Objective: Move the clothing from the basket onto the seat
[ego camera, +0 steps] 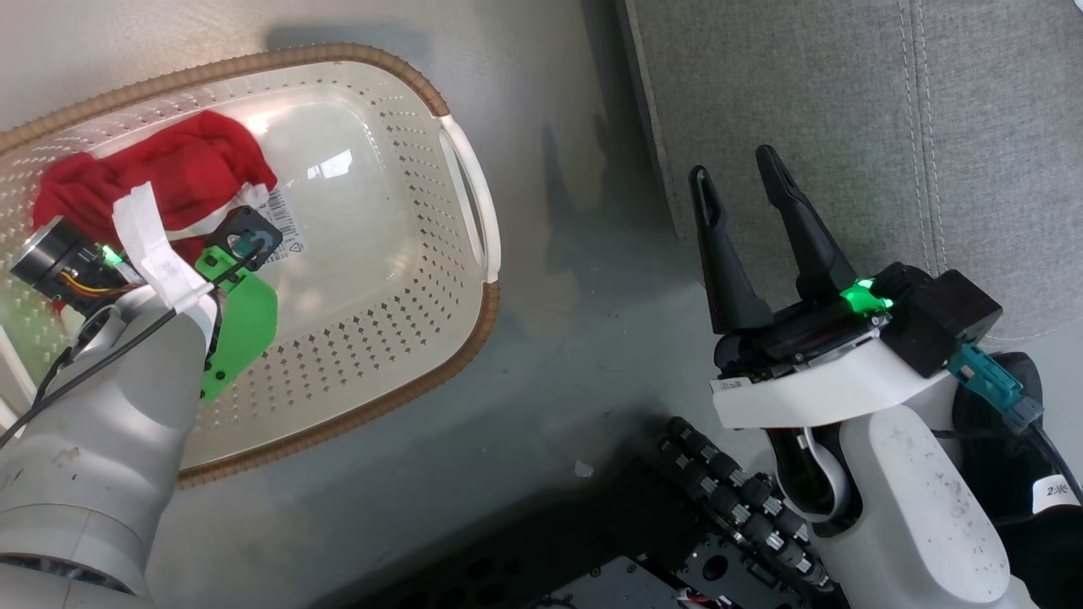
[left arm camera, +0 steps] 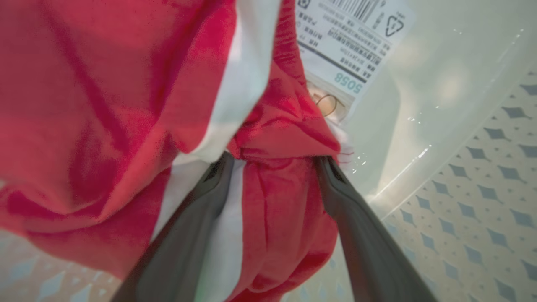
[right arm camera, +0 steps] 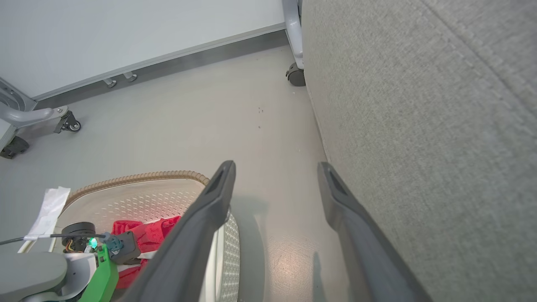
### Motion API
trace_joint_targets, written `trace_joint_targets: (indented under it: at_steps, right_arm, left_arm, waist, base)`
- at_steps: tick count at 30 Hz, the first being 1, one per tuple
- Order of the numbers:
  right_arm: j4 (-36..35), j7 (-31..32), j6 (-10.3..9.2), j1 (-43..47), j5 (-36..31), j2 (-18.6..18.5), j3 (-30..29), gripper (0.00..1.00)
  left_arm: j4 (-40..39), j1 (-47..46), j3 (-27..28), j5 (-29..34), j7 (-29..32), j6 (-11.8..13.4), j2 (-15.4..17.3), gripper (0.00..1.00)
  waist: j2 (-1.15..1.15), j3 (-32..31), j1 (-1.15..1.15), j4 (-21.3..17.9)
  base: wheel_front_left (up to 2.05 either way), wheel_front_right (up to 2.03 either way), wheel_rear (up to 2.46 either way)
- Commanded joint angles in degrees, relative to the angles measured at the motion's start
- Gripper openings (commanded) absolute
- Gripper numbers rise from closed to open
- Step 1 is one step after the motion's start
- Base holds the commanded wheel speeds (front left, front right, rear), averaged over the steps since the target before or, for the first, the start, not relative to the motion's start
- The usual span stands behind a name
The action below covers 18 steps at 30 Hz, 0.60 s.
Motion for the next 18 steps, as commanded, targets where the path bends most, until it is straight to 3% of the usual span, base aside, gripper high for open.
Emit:
trace_joint_targets:
  at_steps: [1,2,3,5,12,18]
  right_arm:
    - [-0.29,-0.27,0.00,-0.92,0.11,0.03,0.09,1.00]
    - [-0.31,-0.27,0.00,-0.97,0.10,0.03,0.06,1.00]
    - [-0.35,-0.27,0.00,-0.94,0.01,0.03,-0.03,1.00]
    - [-0.44,-0.27,0.00,-0.83,-0.27,0.03,-0.22,1.00]
    - [-0.81,-0.27,0.00,-0.83,-0.58,0.03,-0.78,1.00]
    - [-0.50,-0.27,0.00,-1.27,-1.33,0.01,-1.42,1.00]
  left_arm:
    - [0.24,-0.91,-0.13,-0.02,0.62,-0.14,0.87,1.00]
    - [0.25,-1.00,-0.23,-0.13,0.96,-0.17,0.93,0.81]
    - [0.29,-1.03,-0.46,0.01,1.93,-0.21,0.93,0.48]
    - [0.31,-1.06,-0.47,-0.37,2.79,-0.22,0.89,0.00]
    - [0.32,-1.56,-1.95,-0.01,3.63,0.25,0.67,0.00]
    - [-0.30,-2.11,-2.36,-1.15,0.43,-0.19,-0.38,0.00]
  waist:
    - [0.00,0.51,0.00,-0.37]
    - [0.00,0.61,0.00,-0.41]
    - [0.00,0.70,0.00,-0.40]
    - [0.00,0.81,0.00,-0.35]
    - [0.00,0.99,0.00,-0.18]
    - [0.00,0.07,0.00,0.30]
  base:
    - [0.00,0.00,0.00]
    - [0.00,0.00,0.00]
    - [0.00,0.00,0.00]
    - [0.00,0.00,0.00]
    - [0.00,0.00,0.00]
    - [0.00,0.00,0.00]
